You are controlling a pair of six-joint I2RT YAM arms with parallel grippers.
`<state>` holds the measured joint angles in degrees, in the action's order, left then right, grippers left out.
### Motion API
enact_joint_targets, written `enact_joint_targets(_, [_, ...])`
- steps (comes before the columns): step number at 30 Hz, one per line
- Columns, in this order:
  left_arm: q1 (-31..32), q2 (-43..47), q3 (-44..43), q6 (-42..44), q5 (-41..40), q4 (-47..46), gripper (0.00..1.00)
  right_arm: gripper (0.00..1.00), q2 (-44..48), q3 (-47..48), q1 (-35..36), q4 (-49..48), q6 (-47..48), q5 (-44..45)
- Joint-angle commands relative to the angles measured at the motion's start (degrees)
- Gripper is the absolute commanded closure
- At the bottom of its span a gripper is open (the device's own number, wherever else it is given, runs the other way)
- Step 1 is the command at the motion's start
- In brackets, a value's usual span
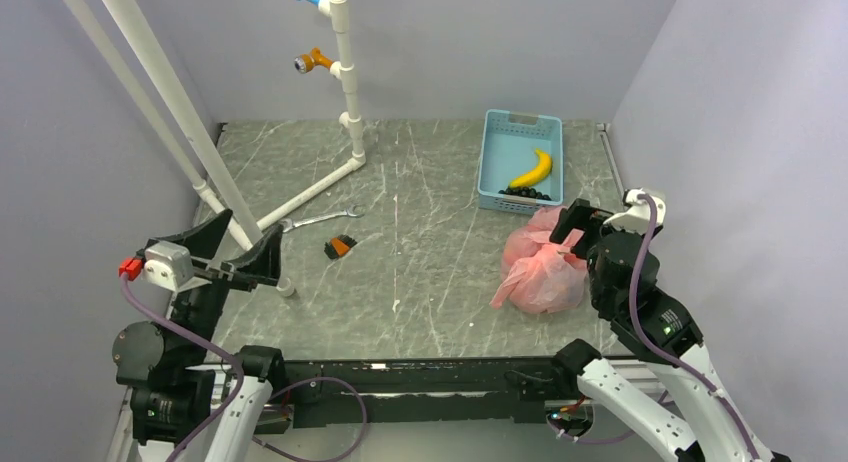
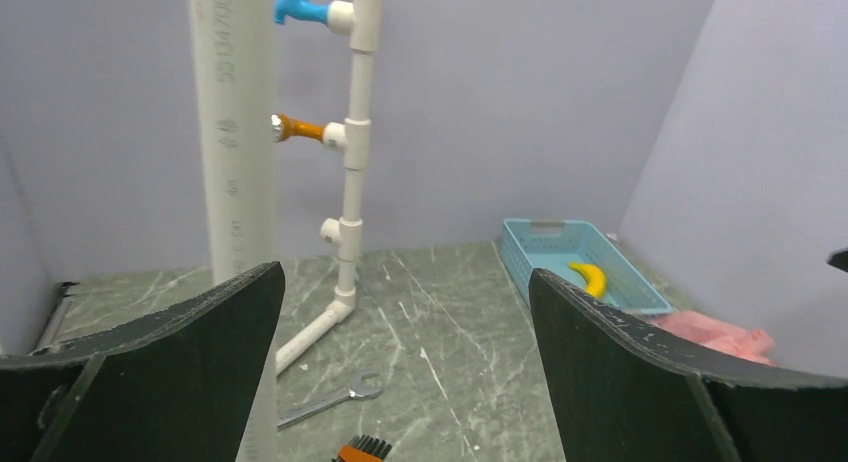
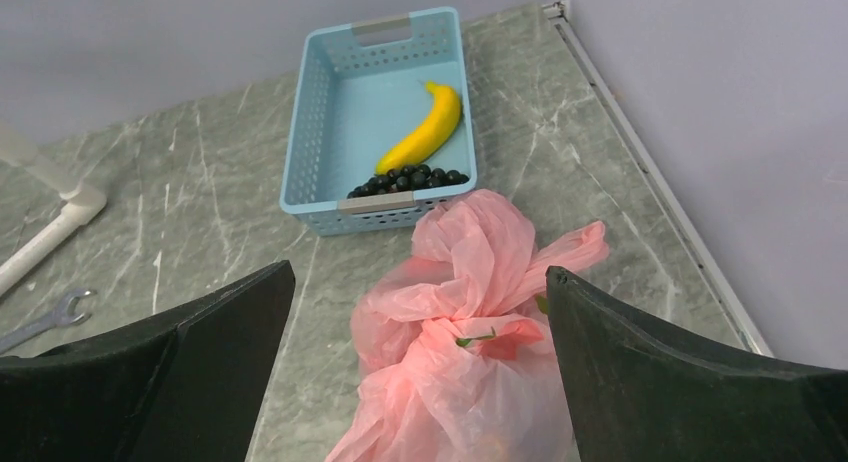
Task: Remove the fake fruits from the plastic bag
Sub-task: Move the plastic bag to the center of the board.
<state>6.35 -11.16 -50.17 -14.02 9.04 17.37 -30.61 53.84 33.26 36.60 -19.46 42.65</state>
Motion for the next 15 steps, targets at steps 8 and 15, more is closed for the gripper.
enact_joint_targets(8, [0.07, -4.45, -0.11, -1.62, 15.93, 2.91, 0.01, 0.00, -6.38, 1.24, 0.26, -3.21, -1.39, -2.49])
enact_joint_targets(15, [0.19, -10.23, 6.54, -5.03, 30.24, 1.10, 0.01, 0.00, -10.69, -4.05, 0.22, -8.91, -5.19, -3.67])
